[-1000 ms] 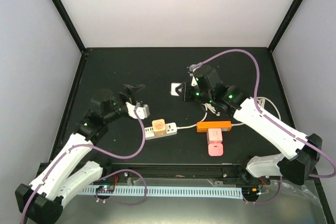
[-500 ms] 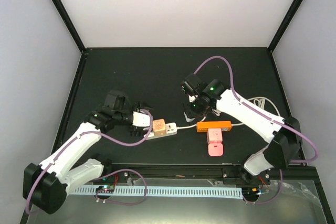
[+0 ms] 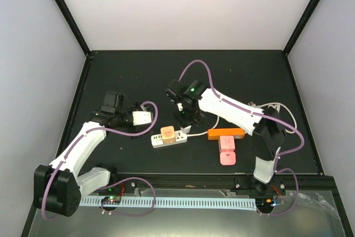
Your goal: Insert the plug
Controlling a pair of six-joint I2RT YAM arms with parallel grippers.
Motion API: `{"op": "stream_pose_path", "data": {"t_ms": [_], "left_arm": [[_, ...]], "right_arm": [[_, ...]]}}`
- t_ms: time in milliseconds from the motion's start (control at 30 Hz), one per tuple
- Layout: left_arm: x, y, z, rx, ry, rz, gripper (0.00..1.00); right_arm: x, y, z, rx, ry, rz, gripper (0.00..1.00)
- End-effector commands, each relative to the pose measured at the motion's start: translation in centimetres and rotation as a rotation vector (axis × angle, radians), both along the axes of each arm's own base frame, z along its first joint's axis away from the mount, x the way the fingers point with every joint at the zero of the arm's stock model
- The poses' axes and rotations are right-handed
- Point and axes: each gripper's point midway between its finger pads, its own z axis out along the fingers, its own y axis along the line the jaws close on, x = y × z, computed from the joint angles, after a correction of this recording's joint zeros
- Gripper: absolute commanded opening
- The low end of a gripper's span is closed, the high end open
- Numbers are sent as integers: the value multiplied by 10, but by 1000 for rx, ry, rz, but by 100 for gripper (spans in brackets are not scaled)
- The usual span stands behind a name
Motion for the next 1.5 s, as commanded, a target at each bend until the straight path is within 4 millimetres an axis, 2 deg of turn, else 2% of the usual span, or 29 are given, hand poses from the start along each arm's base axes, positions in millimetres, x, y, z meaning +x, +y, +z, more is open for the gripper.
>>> {"op": "stream_pose_path", "data": {"t_ms": [0, 200, 600, 867, 1467], "left_arm": [[9, 5, 13, -38, -21, -10, 96], [12, 13, 8, -40, -33, 3, 96], [11, 13, 4, -41, -61, -9, 96], [8, 12, 4, -46, -64, -23, 96], [4, 12, 2, -42, -85, -45, 96]], "right_arm": [[-3, 5, -3, -30, 36, 11, 1], [-5, 11, -8, -38, 64, -20, 1], [-3, 18, -20, -22, 84, -131, 1], [-11, 27, -32, -17, 111, -136, 1], [-10, 26, -49, -31, 107, -184, 1]]}}
